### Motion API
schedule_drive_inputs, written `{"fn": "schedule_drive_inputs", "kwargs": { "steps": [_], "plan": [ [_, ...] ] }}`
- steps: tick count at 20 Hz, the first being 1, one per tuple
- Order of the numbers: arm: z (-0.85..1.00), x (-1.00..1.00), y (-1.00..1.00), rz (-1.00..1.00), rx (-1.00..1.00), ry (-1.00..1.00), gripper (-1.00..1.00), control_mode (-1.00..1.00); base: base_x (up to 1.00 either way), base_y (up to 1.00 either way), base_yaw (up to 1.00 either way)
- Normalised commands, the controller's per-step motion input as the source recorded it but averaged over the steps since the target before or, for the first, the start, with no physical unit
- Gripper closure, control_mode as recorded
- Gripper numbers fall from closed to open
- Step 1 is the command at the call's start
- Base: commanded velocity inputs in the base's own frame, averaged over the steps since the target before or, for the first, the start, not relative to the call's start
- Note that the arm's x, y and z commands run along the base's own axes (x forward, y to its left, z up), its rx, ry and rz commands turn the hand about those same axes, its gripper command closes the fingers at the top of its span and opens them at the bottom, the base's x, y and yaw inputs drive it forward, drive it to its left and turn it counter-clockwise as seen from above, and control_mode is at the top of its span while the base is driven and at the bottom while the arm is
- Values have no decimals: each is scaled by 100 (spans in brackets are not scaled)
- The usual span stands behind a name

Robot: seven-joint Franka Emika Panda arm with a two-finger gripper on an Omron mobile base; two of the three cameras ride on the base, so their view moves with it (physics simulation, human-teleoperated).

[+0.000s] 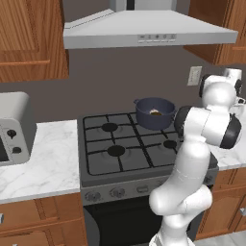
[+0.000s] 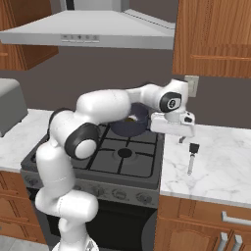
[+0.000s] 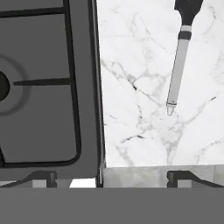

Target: Put the garlic and avocado in the pot. Retrieve the spatula and lightly stir the vegetables in the pot.

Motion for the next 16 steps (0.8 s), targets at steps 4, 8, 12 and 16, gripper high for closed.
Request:
{"fn": "schedule_drive_inputs", "kwargs": {
  "steps": [4,8,12,16],
  "plan": [
    [-33,0,-39,0,0,15,-100,-100,0,0,0],
    [-10,0,-14,0,0,5,-100,-100,0,0,0],
    [-13,1,0,0,0,0,-100,-100,0,0,0],
    [-31,18,-13,0,0,0,-100,-100,0,0,0]
  ]
}}
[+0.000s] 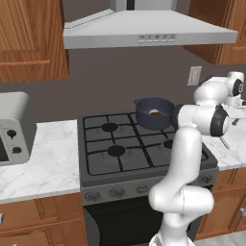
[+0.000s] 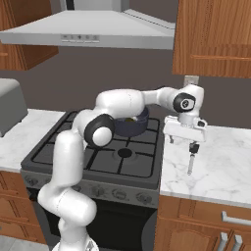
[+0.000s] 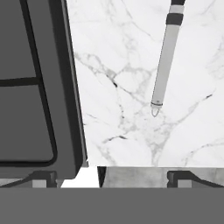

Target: Put the garlic and avocado in the pot. Retrieve the spatula and lightly stir the vegetables in the pot.

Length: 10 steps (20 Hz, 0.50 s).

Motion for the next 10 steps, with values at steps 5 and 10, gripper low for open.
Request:
{"fn": "schedule_drive_inputs", "kwargs": {
  "steps": [5,10],
  "plan": [
    [-47,30,-10,0,0,0,-100,-100,0,0,0],
    [-58,18,-1,0,0,0,-100,-100,0,0,0]
  ]
}}
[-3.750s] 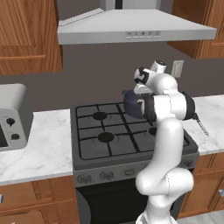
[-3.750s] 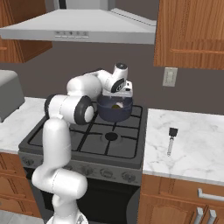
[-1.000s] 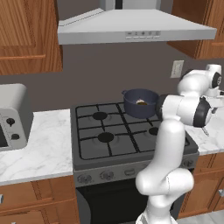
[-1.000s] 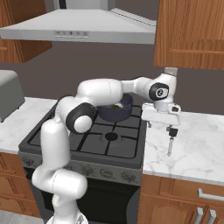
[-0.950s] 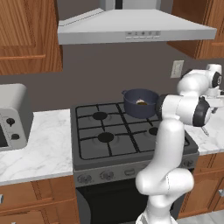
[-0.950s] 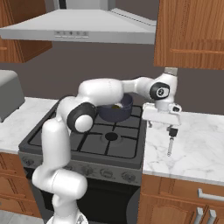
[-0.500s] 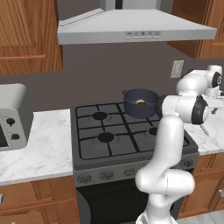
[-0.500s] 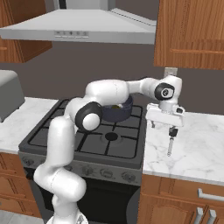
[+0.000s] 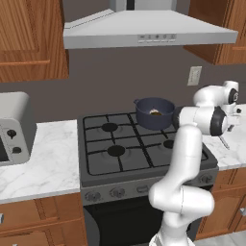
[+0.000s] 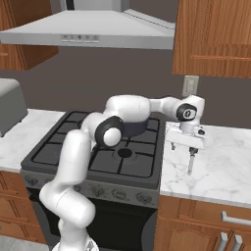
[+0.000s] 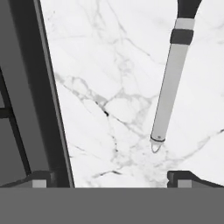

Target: Put the garlic and avocado in the pot. Retrieve the spatula and lightly stir the vegetables in the pot.

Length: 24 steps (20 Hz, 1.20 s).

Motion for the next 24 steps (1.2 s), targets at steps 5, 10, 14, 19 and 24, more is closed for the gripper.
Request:
{"fn": "schedule_drive_inputs", "kwargs": {
  "steps": [5,10,14,19,24],
  "plan": [
    [-49,5,-6,0,0,0,-100,-100,0,0,0],
    [-33,-2,-4,0,0,0,-100,-100,0,0,0],
    [-16,0,-9,0,0,-7,-100,-100,0,0,0],
    [0,-26,-6,0,0,-21,-100,-100,0,0,0],
    [0,-26,0,0,0,-25,-100,-100,0,0,0]
  ]
}}
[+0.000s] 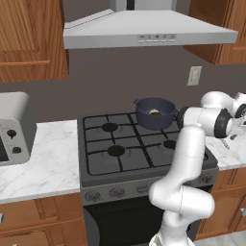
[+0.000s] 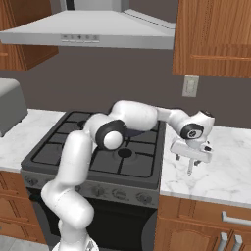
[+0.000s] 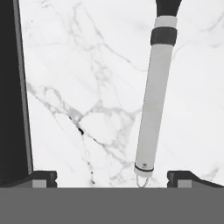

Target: Put the garlic and avocado in the pot. Retrieve the spatula and lightly stir the vegetables in the pot.

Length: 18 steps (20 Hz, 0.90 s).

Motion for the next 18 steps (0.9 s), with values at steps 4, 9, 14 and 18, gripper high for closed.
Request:
{"fn": "schedule_drive_inputs", "kwargs": {
  "steps": [4,9,14,18],
  "plan": [
    [0,-3,0,0,-2,-5,-100,-100,0,0,0],
    [0,0,0,0,-8,3,-100,-100,0,0,0],
    [0,0,0,0,-9,5,-100,-100,0,0,0],
    [-8,0,-6,0,0,0,-100,-100,0,0,0]
  ]
}}
